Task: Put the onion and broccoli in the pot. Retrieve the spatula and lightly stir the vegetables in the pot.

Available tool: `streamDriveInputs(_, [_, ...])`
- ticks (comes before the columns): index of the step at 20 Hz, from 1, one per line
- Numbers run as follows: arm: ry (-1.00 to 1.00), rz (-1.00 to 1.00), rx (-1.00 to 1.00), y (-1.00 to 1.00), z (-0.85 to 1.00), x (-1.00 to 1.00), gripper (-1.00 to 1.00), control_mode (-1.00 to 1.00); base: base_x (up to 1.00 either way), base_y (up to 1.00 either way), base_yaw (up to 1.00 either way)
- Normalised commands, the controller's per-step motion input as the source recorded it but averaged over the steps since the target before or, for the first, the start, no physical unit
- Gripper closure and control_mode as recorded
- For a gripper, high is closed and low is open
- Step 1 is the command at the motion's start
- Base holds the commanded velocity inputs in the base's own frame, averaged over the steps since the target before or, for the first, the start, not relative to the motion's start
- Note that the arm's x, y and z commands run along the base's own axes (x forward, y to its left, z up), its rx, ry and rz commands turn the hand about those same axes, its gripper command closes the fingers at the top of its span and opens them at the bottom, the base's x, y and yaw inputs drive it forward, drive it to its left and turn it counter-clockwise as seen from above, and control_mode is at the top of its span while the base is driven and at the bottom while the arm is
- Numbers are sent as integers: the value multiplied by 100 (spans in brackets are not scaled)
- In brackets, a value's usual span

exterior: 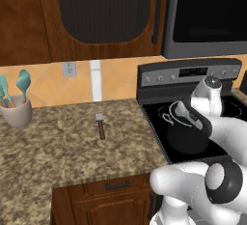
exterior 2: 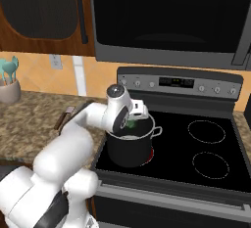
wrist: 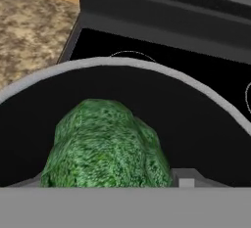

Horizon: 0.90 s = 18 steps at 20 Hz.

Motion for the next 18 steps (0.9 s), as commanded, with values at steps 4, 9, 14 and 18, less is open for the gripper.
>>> streamDriveInputs(4, [17,-2,4,-11,-28,58,100,-100,0,0,0])
streamDriveInputs(9, [5,0,3,-6,-44,5,-100,-100,0,0,0])
streamDriveInputs(14, [-1,0,2,-1,-16,-22,-100,-100,0,0,0])
streamDriveInputs(18, [-7,0,0,0,17,-58,-100,-100,0,0,0])
